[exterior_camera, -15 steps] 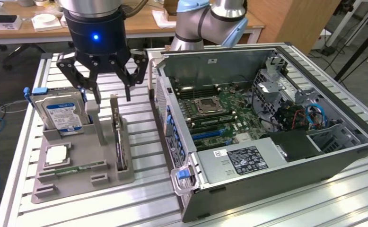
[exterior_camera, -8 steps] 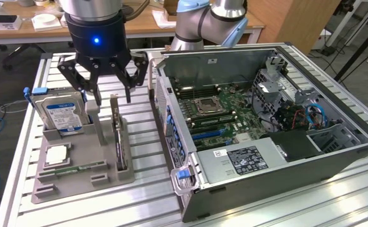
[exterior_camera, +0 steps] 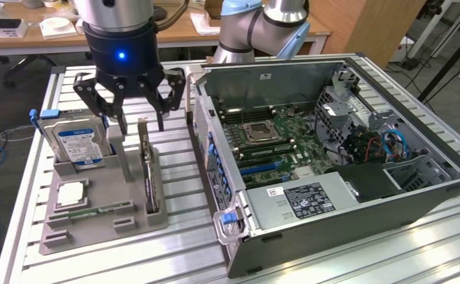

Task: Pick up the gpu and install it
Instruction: 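Pick up the gpu and move the gpu toward the slot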

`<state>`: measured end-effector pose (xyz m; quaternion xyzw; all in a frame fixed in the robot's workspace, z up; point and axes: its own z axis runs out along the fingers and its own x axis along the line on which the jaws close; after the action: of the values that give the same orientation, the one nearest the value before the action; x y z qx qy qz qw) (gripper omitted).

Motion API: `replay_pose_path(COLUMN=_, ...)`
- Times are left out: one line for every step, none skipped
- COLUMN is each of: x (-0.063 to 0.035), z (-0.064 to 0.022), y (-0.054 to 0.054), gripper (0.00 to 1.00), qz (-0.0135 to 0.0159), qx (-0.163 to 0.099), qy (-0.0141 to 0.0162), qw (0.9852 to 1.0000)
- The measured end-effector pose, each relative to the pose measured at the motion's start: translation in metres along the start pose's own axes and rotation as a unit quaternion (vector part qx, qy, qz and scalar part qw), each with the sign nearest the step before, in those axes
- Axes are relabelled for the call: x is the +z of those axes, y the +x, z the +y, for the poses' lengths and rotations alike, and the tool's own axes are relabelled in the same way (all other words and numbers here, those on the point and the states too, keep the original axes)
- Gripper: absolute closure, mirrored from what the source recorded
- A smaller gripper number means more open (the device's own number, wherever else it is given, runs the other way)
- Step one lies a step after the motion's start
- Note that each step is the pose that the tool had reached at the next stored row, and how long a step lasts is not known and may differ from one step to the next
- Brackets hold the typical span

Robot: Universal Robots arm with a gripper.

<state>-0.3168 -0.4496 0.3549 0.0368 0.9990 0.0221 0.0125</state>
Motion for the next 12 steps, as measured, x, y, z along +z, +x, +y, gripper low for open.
replay_pose_path(x=0.0007, z=-0.0001, y=0.0, gripper=0.4, qz=0.0, qx=0.0, qy=0.0, qw=1.0)
replay_pose_path(x=0.0014, z=-0.0003, y=0.0, gripper=0.4, qz=0.0, qx=0.0, qy=0.0, qw=1.0)
replay_pose_path(x=0.0021, z=-0.0005, y=0.0, gripper=0.4, qz=0.0, qx=0.0, qy=0.0, qw=1.0)
replay_pose_path(x=0.0028, z=-0.0007, y=0.0, gripper=0.4, qz=0.0, qx=0.0, qy=0.0, qw=1.0)
replay_pose_path(x=0.0035, z=-0.0009, y=0.0, gripper=0.4, qz=0.0, qx=0.0, qy=0.0, qw=1.0)
replay_pose_path(x=0.0042, z=-0.0012, y=0.0, gripper=0.4, qz=0.0, qx=0.0, qy=0.0, qw=1.0)
replay_pose_path(x=0.005, z=-0.0015, y=0.0, gripper=0.4, qz=0.0, qx=0.0, qy=0.0, qw=1.0)
replay_pose_path(x=0.0059, z=-0.0017, y=0.0, gripper=0.4, qz=-0.0001, qx=0.0, qy=0.0, qw=1.0)
replay_pose_path(x=0.0068, z=-0.0019, y=0.0, gripper=0.4, qz=0.0, qx=0.0, qy=0.0, qw=1.0)
replay_pose_path(x=0.0077, z=-0.0022, y=0.0, gripper=0.4, qz=0.0, qx=0.0, qy=0.0, qw=1.0)
replay_pose_path(x=0.0086, z=-0.0024, y=0.0001, gripper=0.4, qz=0.0, qx=0.0, qy=0.0, qw=1.0)
replay_pose_path(x=0.0094, z=-0.0026, y=0.0001, gripper=0.4, qz=0.0, qx=0.0, qy=0.0, qw=1.0)
